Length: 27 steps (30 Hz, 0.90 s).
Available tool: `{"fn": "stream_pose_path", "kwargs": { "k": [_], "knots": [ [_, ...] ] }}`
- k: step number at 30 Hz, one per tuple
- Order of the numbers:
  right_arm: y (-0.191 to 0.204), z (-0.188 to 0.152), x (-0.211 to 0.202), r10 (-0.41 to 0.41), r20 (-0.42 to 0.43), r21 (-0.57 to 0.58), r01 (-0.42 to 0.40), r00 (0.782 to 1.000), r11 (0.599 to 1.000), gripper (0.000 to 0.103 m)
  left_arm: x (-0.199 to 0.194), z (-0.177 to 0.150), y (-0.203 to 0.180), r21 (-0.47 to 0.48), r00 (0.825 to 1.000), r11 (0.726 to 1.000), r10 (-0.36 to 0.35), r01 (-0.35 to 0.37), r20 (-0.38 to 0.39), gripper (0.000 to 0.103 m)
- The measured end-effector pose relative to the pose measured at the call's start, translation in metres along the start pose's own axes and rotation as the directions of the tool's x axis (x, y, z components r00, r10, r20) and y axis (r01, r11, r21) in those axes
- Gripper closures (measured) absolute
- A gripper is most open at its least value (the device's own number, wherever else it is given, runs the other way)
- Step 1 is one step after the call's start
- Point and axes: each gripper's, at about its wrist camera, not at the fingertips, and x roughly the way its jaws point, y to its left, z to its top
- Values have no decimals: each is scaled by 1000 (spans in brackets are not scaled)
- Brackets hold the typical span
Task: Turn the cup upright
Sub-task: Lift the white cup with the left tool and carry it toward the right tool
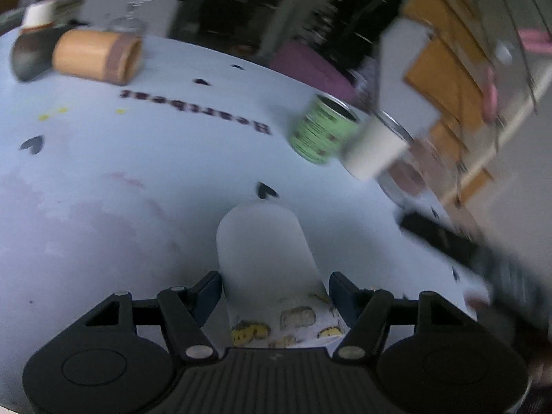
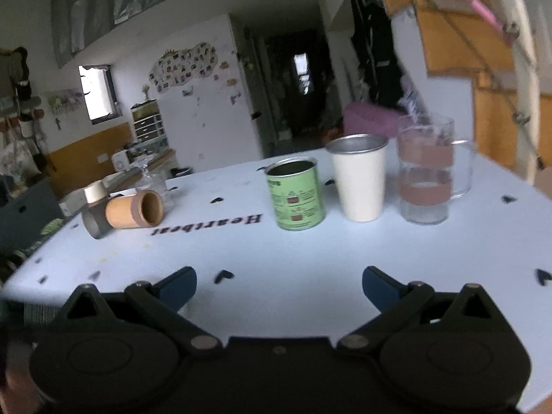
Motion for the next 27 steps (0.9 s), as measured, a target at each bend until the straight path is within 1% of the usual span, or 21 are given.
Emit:
{"fn": "stream_pose_path", "kwargs": {
  "k": [1,3,6,9,12,14,16,19,22,27],
  "knots": [
    [1,6,8,19,-23,17,-18,1000,1000,0,0,-3,-2,12,1000,1000,5,-5,-9,23],
    [7,15,26,49,-70,37,-47,996,998,0,2,-7,-4,27,1000,1000,16,-16,-15,18],
    [21,22,53,78,-150,34,-74,986,997,0,0,-15,-6,43,1000,999,15,-14,-17,17],
    [37,19,76,101,-226,7,-102,969,995,0,-2,-18,-10,83,999,996,28,-25,-27,13],
    [50,14,92,119,-295,-20,-131,948,991,0,-2,-21,-12,130,999,991,39,-34,-38,12],
    [52,9,98,110,-328,-33,-128,938,991,0,-5,-23,-11,151,998,987,54,-48,-32,12],
    [50,4,99,85,-339,-48,-107,937,993,0,-9,-25,-6,157,997,986,68,-64,-19,10],
    [36,0,93,62,-328,-25,-74,943,997,0,-16,-26,2,154,997,985,74,-73,-6,9],
    [22,-4,79,43,-316,-8,-48,948,999,0,-23,-27,11,134,995,986,99,-101,23,9],
    [7,-13,53,22,-304,8,-21,953,1000,0,-31,-24,27,77,992,990,112,-116,59,9]
  ]
}}
